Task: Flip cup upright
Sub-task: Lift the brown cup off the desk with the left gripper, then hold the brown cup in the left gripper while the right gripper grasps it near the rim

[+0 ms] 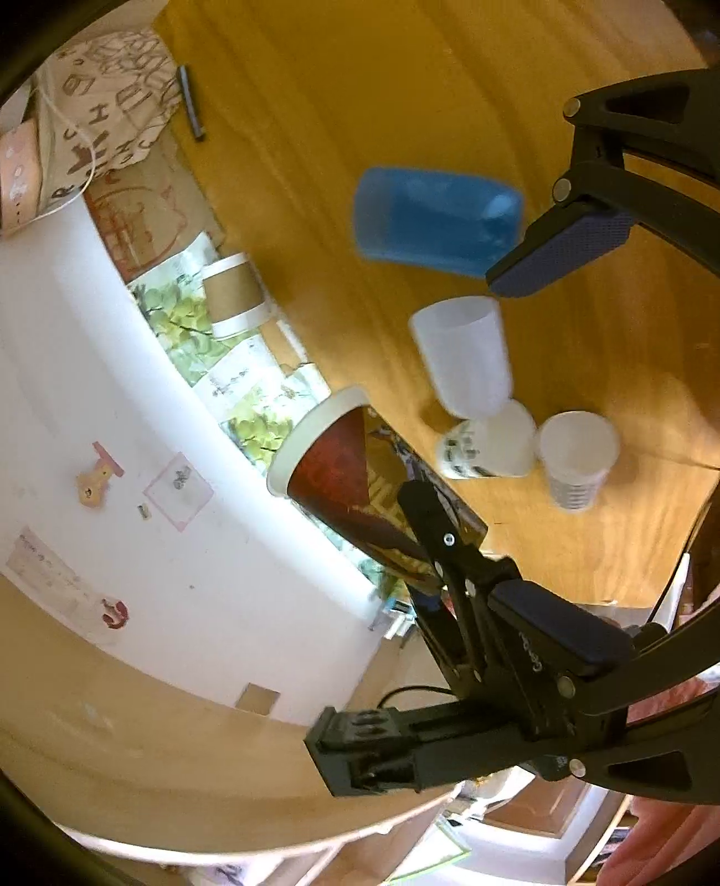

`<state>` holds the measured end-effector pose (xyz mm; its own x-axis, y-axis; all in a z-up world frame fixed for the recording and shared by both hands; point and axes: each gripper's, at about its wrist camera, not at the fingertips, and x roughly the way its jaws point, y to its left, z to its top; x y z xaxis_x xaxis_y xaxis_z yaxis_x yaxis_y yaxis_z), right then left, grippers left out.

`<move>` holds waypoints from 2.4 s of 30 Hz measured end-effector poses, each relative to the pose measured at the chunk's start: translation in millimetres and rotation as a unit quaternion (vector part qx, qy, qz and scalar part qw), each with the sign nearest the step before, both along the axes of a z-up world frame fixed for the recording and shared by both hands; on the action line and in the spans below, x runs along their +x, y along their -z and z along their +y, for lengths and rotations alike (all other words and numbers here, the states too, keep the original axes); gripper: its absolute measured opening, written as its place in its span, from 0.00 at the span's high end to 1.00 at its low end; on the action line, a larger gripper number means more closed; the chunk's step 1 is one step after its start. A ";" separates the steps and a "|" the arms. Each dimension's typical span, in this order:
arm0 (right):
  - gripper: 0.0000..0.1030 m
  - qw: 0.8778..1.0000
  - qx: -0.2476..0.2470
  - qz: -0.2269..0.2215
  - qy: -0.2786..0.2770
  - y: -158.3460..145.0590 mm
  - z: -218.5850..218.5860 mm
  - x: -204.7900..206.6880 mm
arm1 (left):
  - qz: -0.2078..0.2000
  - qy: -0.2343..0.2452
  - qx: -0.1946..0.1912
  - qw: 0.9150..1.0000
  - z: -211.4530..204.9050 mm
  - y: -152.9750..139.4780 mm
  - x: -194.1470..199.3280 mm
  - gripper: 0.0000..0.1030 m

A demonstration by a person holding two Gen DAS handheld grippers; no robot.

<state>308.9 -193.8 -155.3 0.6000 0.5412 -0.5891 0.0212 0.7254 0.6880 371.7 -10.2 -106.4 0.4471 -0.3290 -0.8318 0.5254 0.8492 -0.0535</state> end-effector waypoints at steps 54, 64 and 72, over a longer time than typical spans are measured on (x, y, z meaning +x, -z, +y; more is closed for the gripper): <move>0.01 0.974 0.109 0.180 -0.082 79.7 -29.7 -71.5 | 0.144 -0.139 -0.037 0.979 -13.2 105.8 -132.9 0.32; 0.00 0.960 0.137 0.230 -0.078 107.5 -37.1 -55.4 | 0.169 -0.142 -0.036 0.975 -21.0 105.7 -142.3 0.32; 0.00 0.947 0.153 0.269 -0.087 125.2 -32.9 -38.7 | 0.186 -0.146 -0.039 0.971 -24.4 109.1 -143.3 0.31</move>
